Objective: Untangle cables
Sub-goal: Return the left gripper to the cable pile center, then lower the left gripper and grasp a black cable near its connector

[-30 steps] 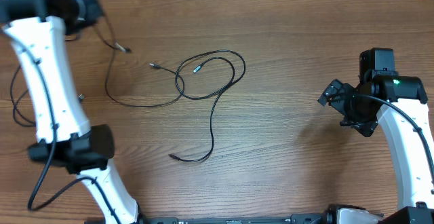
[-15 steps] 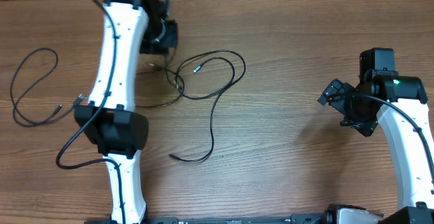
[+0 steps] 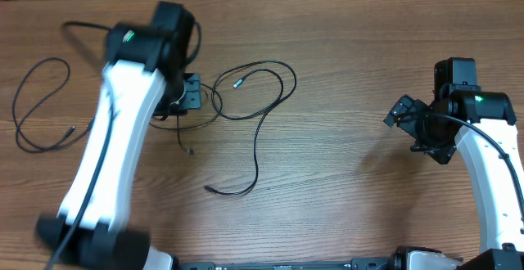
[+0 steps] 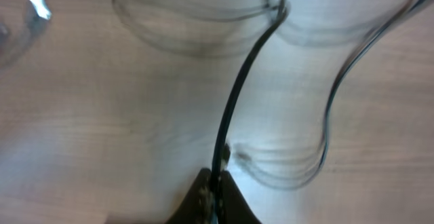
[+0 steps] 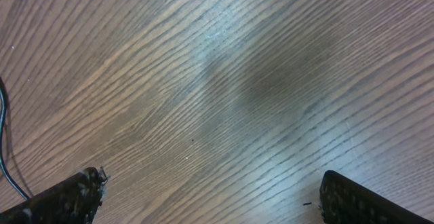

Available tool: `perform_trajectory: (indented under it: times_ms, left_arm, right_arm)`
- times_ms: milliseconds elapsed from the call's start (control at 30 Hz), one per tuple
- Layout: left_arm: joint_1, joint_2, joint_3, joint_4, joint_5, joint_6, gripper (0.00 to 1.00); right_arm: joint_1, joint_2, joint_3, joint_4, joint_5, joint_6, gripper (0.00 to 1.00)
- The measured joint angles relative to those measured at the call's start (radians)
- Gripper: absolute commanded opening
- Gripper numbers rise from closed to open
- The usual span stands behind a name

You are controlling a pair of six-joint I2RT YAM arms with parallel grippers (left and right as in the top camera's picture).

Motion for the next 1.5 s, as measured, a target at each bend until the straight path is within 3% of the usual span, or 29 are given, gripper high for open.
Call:
perform_trajectory:
  times_ms: [133, 233, 300, 567, 867, 1000, 1100, 1233, 1500]
  left_arm:
    - [0.0, -0.117, -0.141, 0.229, -0.023, 0.037, 0.14]
    - [0.0, -0.102, -0.247, 0.416, -0.031, 0.112, 0.29]
    - [0.0, -0.06, -0.298, 0.477, -0.034, 0.165, 0.32]
    - [0.0, 0.161, -0.351, 0.463, -0.037, 0.264, 0.23]
    - [0.0, 0.267, -0.352, 0.52, -0.036, 0.271, 0.41]
    - [0.0, 0.267, -0.353, 0.586, 0.01, 0.276, 0.44]
    - [-0.001, 0.267, -0.353, 0.612, 0.095, 0.34, 0.48]
    - [-0.012, 0.267, -0.353, 0.612, 0.179, 0.49, 0.72]
    - [-0.017, 0.267, -0.378, 0.612, 0.134, 0.718, 0.78]
  right_arm:
    - [0.0, 0.0, 0.0, 0.002, 0.0, 0.0, 1.0]
    - [0.0, 0.0, 0.0, 0.002, 0.0, 0.0, 1.0]
    - [0.0, 0.0, 0.0, 0.002, 0.0, 0.0, 1.0]
    - [0.0, 0.0, 0.0, 0.002, 0.0, 0.0, 1.0]
    - [0.0, 0.0, 0.0, 0.002, 0.0, 0.0, 1.0]
    - [0.0, 0.0, 0.0, 0.002, 0.0, 0.0, 1.0]
    - [0.0, 0.0, 0.0, 0.002, 0.0, 0.0, 1.0]
    - [0.0, 0.0, 0.0, 0.003, 0.0, 0.0, 1.0]
    - [0.0, 0.0, 0.0, 0.006, 0.0, 0.0, 1.0]
